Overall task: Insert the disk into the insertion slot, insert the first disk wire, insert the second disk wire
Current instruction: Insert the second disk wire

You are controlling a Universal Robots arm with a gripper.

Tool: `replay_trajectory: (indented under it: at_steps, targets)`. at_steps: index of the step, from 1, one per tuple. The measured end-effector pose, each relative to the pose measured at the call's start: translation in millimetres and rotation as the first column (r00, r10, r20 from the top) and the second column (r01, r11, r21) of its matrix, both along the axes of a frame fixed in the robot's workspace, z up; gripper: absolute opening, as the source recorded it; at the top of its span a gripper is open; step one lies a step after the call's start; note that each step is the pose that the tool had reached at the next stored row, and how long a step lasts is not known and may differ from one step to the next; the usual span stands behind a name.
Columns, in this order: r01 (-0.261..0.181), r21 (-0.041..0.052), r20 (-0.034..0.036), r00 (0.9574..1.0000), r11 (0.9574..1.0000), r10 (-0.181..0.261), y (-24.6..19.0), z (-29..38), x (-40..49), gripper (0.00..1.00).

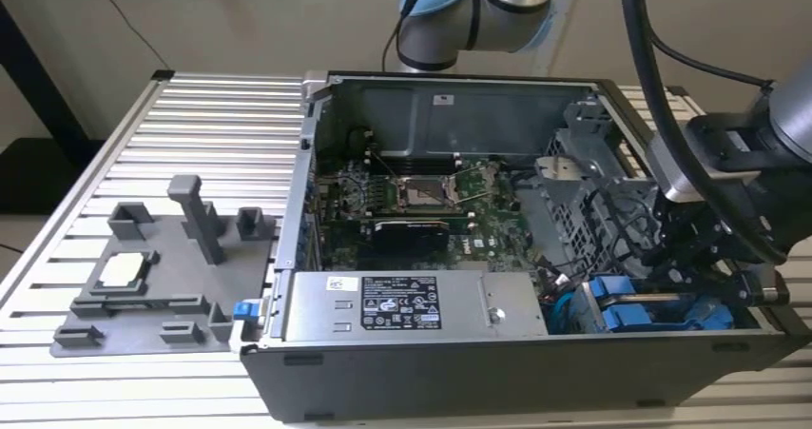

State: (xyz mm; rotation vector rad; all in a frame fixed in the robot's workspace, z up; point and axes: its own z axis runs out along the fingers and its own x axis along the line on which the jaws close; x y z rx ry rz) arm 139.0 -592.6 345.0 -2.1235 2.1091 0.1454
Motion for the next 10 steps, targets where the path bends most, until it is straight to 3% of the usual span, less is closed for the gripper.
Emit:
replay_trajectory:
  at_steps: [4, 5, 10]
  targets:
    - [0.000, 0.0001, 0.0000, 1.0000, 1.0000, 0.000, 0.0, -0.1, 0.0, 0.22]
    - [0.000, 0.0001, 0.0000, 1.0000, 1.0000, 0.000, 0.0, -0.1, 0.0, 0.16]
    - [0.000, -0.0003, 0.0025, 1.0000, 1.0000, 0.000, 0.1, 0.1, -4.2, 0.16]
